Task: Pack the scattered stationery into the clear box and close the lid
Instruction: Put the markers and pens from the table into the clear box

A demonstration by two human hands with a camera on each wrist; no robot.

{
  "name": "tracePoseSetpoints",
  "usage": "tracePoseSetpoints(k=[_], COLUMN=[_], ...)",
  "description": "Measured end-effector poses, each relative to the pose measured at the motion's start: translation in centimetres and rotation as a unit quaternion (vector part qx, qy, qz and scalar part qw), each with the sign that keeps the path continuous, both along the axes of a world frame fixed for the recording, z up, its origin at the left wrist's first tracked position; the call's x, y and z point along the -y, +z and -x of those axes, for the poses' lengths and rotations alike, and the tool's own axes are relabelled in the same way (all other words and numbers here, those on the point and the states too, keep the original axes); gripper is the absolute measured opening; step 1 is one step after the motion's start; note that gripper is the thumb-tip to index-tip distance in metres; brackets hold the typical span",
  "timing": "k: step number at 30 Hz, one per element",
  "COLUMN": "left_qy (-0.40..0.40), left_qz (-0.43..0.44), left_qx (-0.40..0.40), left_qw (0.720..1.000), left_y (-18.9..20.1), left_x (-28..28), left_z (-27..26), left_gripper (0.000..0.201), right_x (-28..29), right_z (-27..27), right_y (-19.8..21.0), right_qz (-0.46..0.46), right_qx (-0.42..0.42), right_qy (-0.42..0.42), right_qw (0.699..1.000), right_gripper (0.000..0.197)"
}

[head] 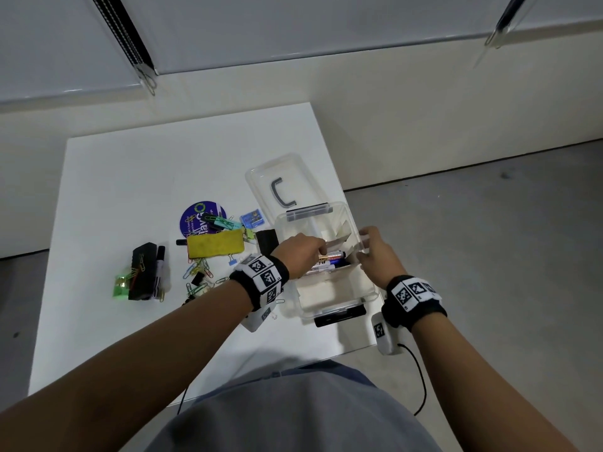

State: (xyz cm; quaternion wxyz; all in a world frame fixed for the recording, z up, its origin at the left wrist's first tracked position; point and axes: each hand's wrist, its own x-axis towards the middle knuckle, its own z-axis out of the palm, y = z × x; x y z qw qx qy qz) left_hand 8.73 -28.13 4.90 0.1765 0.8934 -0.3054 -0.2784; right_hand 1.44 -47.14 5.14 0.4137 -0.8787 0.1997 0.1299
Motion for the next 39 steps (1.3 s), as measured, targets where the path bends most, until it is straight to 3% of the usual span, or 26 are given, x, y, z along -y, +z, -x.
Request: tracePoseSetpoints(k=[6,9,12,16,19,22,26,29,33,39], left_qy=[0.011,0.12,0.231,0.352,0.437,0.49,0.467,0.452,0.496,0.461], left_qz=[0.027,0.122,0.159,0.049,-0.081,-0.158,-0.198,-0.16,-0.028,0.02], left_qx=[0.018,0.049,0.081,0.131,0.145,0.106,0.033,0.045,-0.016,-0.039], left_qw=[0.999,0.984,0.957,0.925,0.884,0.85,0.861,0.877,0.868,0.886], left_y=[0.4,1.6,0.8,-3.0,-4.8,-5.7,-6.9,-7.4,-6.8,-6.6], left_x=[-0.8,-2.3,-6.7,-16.8,-23.5,-27.6,-30.7,-31.9,-33.8,-34.3], left_z=[0.1,-0.2,-1.1,-2.1,-1.8,-1.6,-1.7,-2.2,-4.2,-7.5], left_gripper=[0.022,0.017,0.013,0.026,0.042,0.061,0.085,0.078,0.069,0.051], right_x=[-1.0,-3.1,-7.2,-14.4,-20.2,-24.7,-27.5,-28.4,-28.3,-28.4], right_z=[-0.5,-0.6,-1.8,-3.9,-6.0,-8.1,-10.1,-11.3,-11.5,-8.9], right_y=[-0.1,0.5,1.7,2.2,1.1,-1.0,-3.7,-5.2,-5.8,-6.0], right_qz=[0.075,0.163,0.146,0.103,0.112,0.165,0.25,0.278,0.306,0.274], right_qx=[0.0,0.087,0.163,0.184,0.135,0.072,0.056,0.052,0.051,-0.017], right_qy=[0.006,0.012,0.047,0.166,0.255,0.314,0.339,0.35,0.372,0.409], right_qw=[0.997,0.983,0.975,0.963,0.951,0.932,0.905,0.893,0.875,0.871], right_gripper=[0.045,0.047,0.038,0.032,0.037,0.047,0.06,0.063,0.048,0.038])
